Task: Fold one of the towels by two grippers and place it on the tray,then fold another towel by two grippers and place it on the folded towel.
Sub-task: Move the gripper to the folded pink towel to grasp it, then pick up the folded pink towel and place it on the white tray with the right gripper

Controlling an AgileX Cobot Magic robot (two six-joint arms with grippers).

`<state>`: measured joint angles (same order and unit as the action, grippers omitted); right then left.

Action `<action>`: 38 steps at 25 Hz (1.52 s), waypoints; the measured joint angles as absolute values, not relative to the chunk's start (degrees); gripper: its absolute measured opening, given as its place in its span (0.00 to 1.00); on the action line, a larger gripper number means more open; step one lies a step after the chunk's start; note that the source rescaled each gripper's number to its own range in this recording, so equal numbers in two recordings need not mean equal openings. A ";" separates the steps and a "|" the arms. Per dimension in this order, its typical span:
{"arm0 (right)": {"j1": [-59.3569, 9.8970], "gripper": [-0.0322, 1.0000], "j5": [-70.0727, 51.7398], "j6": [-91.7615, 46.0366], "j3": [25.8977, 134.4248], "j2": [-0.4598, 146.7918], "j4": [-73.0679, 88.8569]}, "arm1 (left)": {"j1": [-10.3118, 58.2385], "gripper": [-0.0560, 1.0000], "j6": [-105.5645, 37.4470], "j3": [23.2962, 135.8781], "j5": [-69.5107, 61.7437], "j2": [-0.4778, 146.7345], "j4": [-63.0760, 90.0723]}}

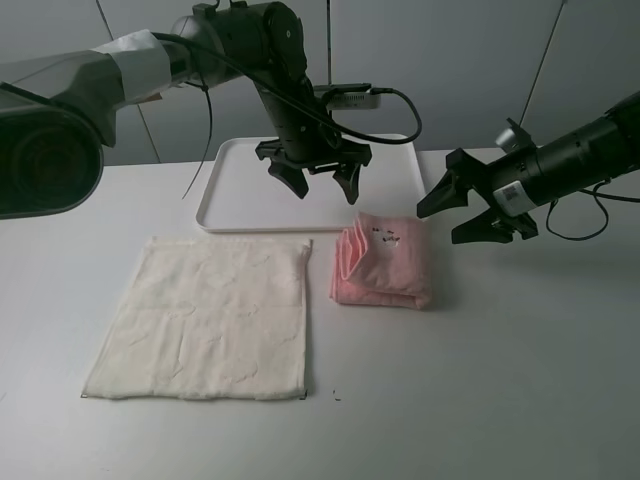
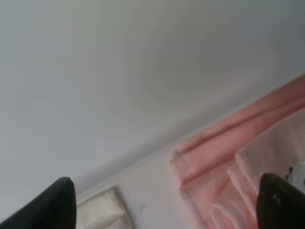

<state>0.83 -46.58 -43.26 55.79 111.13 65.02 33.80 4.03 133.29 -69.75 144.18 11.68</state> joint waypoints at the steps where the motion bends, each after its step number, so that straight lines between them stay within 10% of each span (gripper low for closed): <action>1: 0.83 0.73 -46.33 -43.12 55.79 111.13 65.01 | 33.80 0.98 3.82 133.29 -69.75 144.18 11.76; 19: 0.34 0.69 -48.43 -47.55 55.79 121.08 72.25 | 33.80 0.98 2.62 133.29 -69.75 144.18 12.36; 26: -1.32 0.45 -47.39 -50.69 55.79 122.47 72.99 | 33.71 0.98 2.16 133.29 -69.75 144.18 12.36; 30: -1.36 0.12 -47.38 -52.49 55.79 122.47 73.67 | 33.71 0.98 -0.74 133.29 -69.75 144.18 13.29; 38: -1.59 0.10 -49.35 -54.83 55.79 122.47 73.95 | 33.71 0.98 -2.94 133.17 -69.75 144.18 15.63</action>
